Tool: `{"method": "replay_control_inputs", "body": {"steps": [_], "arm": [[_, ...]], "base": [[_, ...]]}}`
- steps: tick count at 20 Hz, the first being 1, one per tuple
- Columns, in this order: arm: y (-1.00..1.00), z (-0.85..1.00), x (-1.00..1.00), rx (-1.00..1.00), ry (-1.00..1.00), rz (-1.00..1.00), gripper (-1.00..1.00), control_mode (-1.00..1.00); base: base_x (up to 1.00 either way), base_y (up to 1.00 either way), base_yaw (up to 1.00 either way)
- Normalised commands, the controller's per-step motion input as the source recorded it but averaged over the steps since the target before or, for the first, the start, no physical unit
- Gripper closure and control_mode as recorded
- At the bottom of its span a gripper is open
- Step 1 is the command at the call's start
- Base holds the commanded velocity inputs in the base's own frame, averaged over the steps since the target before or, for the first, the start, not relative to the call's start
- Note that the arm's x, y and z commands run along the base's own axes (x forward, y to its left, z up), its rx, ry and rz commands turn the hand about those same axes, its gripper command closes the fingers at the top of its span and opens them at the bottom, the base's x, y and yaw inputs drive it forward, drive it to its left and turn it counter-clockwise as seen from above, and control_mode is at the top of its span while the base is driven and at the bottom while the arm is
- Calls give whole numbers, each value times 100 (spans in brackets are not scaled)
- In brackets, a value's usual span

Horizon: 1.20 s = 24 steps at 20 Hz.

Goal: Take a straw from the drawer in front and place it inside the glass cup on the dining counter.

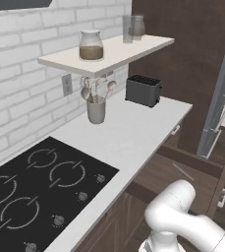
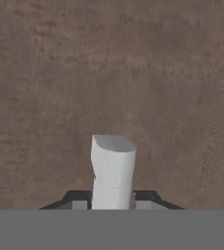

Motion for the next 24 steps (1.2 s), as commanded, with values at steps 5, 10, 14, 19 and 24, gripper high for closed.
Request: {"method": "replay_control_inputs", "body": {"steps": [5,10,14,19,24], "arm": [[-2,0,0,0,0,0,-100,-100],[-14,0,-3,0,0,0,-100,-100],[-16,0,-13,0,0,1,-100,-100],[-2,6,-17,-4,0,1,-100,-100],[0,32,-23,-16,8,0,-100,-100]], "base": [[0,0,0],[0,0,0],[0,0,0],[0,0,0],[0,0,0]]}}
